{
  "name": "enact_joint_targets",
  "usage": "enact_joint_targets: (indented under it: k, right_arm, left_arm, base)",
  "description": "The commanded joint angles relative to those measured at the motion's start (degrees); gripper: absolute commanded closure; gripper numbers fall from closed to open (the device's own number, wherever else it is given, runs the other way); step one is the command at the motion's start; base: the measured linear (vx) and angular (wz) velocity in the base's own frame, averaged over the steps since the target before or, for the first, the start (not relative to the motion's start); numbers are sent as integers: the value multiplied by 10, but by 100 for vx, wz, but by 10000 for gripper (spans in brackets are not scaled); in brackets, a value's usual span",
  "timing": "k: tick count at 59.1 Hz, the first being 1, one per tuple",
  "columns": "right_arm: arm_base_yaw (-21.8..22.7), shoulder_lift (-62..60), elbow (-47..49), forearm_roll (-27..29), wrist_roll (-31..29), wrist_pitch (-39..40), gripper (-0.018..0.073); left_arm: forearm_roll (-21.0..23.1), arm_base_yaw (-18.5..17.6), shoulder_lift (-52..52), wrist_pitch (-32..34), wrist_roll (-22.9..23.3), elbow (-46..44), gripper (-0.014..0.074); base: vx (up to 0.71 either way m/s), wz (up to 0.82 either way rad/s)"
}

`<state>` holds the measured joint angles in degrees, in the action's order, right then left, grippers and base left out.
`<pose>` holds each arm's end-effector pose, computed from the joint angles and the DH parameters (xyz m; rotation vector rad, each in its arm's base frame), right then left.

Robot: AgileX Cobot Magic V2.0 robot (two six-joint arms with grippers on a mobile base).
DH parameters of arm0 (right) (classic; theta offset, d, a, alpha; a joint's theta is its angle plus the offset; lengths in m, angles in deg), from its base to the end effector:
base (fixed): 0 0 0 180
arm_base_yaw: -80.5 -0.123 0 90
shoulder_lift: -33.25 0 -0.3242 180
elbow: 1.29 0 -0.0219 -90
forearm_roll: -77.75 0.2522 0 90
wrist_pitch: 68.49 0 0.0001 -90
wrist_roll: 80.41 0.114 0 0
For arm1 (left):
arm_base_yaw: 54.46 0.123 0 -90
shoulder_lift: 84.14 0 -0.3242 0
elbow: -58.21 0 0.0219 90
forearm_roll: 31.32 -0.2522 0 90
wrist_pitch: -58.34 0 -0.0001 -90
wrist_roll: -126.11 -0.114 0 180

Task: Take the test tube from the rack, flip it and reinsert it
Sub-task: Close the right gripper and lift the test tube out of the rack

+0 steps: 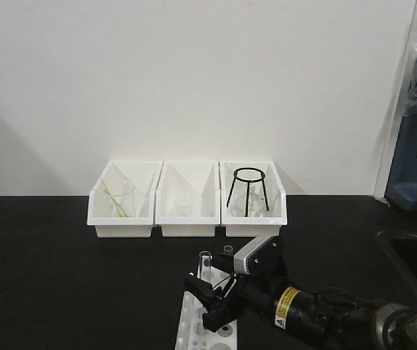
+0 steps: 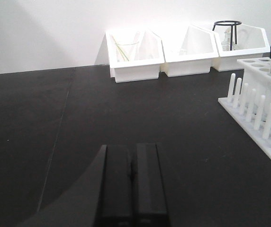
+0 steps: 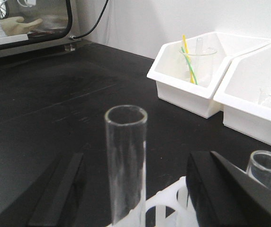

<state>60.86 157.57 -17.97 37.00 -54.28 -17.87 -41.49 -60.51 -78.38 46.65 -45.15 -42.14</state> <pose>0.4101 0.2074 0.1943 -0.7159 1.5880 0.6723 0.0404 -0.0002 0.1837 0.0805 1.6897 -0.0329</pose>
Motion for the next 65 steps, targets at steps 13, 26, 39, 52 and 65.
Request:
enact_joint_targets:
  k: [13,26,39,52,65]
  right_arm:
    - [0,-9,34,13,3,71,174]
    - [0,-9,34,12,3,92,412]
    - [0,-11,34,12,4,107,575]
    - [0,-63,34,-2,30,107,573]
    - [0,-168,34,-3,31,61,573]
  left_arm:
    - [3,0,-4,47,6,-2,603]
    - [3,0,-4,47,6,-2,603]
    - [3,0,-4,47,6,-2,603]
    - [3,0,-4,47,6,-2,603]
    - [3,0,-4,47,6,-2,603]
  base:
    - [0,0]
    - [0,0]
    - [0,0]
    - [0,0]
    - [0,0]
